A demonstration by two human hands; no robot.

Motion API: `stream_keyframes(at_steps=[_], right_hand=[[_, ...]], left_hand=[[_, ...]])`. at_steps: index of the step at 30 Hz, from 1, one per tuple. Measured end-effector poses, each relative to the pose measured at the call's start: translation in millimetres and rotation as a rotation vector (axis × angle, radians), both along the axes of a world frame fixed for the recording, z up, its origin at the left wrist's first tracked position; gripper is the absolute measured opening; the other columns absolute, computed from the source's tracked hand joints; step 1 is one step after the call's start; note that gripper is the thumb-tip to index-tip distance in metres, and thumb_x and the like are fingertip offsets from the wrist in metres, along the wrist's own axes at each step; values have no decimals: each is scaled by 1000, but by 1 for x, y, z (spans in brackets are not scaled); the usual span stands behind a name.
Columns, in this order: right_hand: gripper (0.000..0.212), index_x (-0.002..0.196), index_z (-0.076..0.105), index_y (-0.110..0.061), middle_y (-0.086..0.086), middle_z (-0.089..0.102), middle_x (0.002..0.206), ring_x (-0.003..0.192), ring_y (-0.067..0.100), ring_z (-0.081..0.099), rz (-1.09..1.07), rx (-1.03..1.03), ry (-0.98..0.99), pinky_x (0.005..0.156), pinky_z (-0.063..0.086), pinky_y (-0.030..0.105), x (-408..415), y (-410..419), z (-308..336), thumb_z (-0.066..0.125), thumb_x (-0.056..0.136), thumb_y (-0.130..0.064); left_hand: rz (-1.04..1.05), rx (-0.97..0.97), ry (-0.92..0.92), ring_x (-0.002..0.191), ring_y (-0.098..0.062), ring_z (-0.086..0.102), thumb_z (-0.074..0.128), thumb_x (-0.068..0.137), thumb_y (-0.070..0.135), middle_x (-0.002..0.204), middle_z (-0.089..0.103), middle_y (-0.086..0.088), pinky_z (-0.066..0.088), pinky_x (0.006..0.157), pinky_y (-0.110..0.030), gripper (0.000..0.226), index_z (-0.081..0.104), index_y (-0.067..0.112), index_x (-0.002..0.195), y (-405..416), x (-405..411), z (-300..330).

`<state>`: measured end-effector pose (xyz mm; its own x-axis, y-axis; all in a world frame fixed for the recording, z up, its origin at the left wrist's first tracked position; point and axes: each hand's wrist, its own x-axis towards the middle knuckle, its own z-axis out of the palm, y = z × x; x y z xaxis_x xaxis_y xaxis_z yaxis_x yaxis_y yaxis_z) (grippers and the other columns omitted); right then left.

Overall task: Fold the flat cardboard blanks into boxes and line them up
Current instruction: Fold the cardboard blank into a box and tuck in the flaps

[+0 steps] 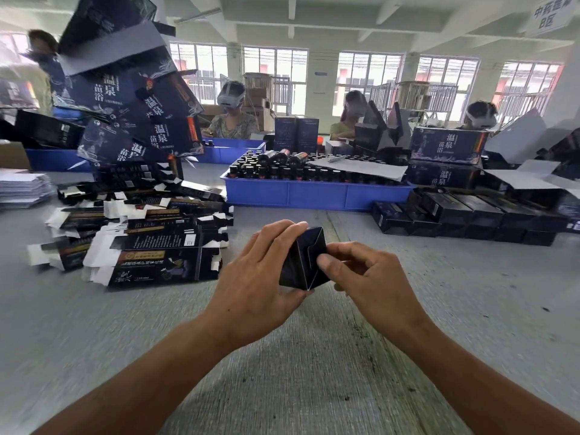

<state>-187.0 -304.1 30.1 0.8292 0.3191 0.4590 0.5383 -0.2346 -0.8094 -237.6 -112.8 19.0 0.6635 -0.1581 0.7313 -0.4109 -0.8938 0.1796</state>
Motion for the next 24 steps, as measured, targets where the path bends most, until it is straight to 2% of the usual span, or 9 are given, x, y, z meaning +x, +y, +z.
stream_keyframes(at_steps=[5, 8, 13, 20, 24], right_hand=[[12, 97, 71, -40, -26, 73, 91, 85, -4, 69, 0, 2, -7, 71, 51, 10, 0, 0, 0, 74, 87, -35], [13, 99, 75, -31, -23, 74, 89, 84, -3, 69, -38, -11, -24, 71, 52, 14, -2, 0, 0, 75, 86, -32], [14, 99, 77, -25, -15, 74, 84, 80, -1, 68, -112, -50, -82, 70, 49, 15, -5, 1, 1, 75, 87, -31], [18, 95, 75, -24, -16, 71, 85, 80, 0, 66, -182, -119, -194, 68, 49, 11, -10, 3, 4, 69, 85, -38], [21, 103, 74, -25, -15, 72, 92, 85, -2, 66, -118, -109, -155, 70, 50, 12, -7, 1, 5, 71, 87, -38]], left_hand=[[-37, -32, 58, 136, -8, 39, 75, 77, 46, 152, 37, 13, 36, 97, -22, 85, 27, 31, 145, -3, -2, 1], [-47, -61, 81, 136, -8, 39, 74, 75, 48, 149, 45, 10, 36, 103, -22, 85, 28, 33, 144, -4, -3, 1], [-71, -101, 99, 132, -9, 44, 70, 73, 53, 145, 47, 10, 39, 104, -22, 83, 29, 34, 142, -7, -5, 4], [-74, -98, 109, 129, -5, 45, 72, 72, 53, 144, 46, 12, 28, 95, -5, 86, 30, 34, 144, -9, -6, 3], [-64, -101, 113, 129, -8, 45, 73, 72, 51, 145, 46, 10, 26, 95, -3, 88, 32, 30, 147, -7, -7, 3]])
